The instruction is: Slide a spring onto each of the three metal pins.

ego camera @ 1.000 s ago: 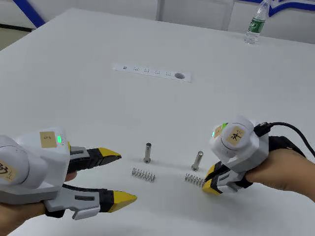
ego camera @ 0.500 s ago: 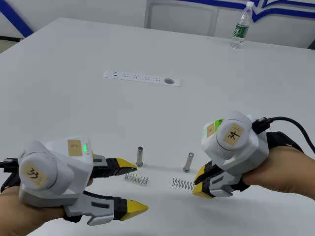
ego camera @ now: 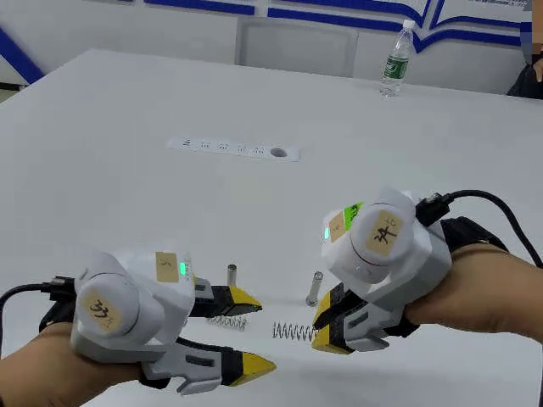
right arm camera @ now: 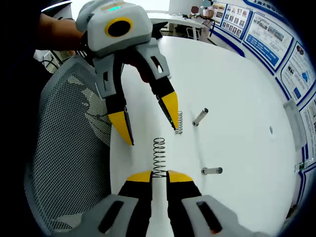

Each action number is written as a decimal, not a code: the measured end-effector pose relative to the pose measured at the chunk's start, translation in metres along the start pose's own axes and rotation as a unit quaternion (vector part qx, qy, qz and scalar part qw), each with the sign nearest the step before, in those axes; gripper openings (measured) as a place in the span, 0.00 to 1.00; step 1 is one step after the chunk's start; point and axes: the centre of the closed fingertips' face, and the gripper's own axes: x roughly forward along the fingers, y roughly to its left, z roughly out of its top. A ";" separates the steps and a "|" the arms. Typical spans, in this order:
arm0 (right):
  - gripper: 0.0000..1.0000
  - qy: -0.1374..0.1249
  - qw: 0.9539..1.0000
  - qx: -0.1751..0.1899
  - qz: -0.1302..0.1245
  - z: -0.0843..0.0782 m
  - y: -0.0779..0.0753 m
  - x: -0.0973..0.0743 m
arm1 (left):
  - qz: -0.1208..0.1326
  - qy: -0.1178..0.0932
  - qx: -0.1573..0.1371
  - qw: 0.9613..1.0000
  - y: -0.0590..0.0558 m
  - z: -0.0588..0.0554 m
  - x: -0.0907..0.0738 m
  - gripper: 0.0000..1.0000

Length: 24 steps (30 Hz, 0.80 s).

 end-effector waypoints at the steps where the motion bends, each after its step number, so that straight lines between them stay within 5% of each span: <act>1: 0.11 0.001 1.000 -0.003 0.001 0.001 0.001 0.000 | 0.000 0.000 0.003 1.000 0.000 0.000 0.000 0.36; 24: 0.12 0.007 1.000 -0.025 0.009 0.010 0.013 -0.009 | -0.020 0.003 0.053 0.998 -0.011 0.003 0.008 0.12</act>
